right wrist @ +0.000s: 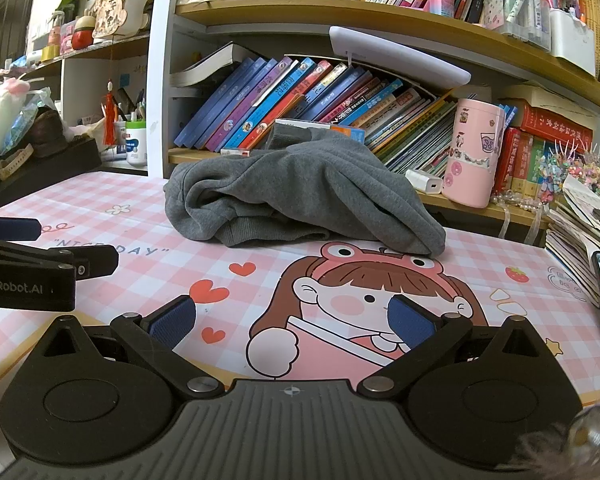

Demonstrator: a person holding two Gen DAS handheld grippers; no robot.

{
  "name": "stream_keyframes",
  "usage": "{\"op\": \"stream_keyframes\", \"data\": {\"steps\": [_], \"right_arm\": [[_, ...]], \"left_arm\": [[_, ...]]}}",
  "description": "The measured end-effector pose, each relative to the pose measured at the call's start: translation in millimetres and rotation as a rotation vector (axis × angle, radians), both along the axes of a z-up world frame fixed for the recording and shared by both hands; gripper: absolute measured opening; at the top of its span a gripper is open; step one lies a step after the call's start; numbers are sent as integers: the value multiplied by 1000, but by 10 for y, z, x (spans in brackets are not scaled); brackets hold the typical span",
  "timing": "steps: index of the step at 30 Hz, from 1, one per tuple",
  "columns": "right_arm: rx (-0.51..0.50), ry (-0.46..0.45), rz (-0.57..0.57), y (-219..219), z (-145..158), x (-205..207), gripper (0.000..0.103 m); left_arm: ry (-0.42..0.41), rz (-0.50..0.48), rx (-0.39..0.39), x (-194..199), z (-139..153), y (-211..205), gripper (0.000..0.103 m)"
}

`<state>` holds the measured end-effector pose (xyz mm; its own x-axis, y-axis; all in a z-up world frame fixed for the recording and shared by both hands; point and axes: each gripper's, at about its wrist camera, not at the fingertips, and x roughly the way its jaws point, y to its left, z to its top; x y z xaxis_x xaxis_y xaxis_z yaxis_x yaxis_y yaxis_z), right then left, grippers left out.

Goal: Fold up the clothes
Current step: 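Reach both tools toward the grey sweatshirt and close the left tool on it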

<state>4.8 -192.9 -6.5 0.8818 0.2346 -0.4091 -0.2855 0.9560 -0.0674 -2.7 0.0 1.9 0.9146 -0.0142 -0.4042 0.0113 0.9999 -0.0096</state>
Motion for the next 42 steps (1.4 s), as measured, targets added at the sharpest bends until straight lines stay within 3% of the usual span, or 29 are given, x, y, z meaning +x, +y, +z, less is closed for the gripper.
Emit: {"op": "stream_keyframes", "data": {"steps": [9,16,23,26,32,36,39,42], "right_arm": [[0,-2,14,14,0,-3,103],[44,-36,113,37,97,51,103],[-49,-63,243,89,145,227,103],[-57,-73,260,45,120,339,103],[158,-72,207,-302,148,392,103],[188,-108,163,-490,194,426,103],[200,-106,130,-623,182,476,103],[210,-82,120,-712,157,525,103]], "left_arm": [[-10,-1,-58,-14,27,82,103],[-10,1,-69,3,20,95,103],[-40,-23,-175,-4,-6,227,103],[-38,2,-186,0,-5,251,103],[-21,61,-181,28,-9,275,103],[-16,83,-149,52,-12,224,103],[-93,121,-128,95,56,128,103],[-86,79,-83,313,170,-19,103]]}}
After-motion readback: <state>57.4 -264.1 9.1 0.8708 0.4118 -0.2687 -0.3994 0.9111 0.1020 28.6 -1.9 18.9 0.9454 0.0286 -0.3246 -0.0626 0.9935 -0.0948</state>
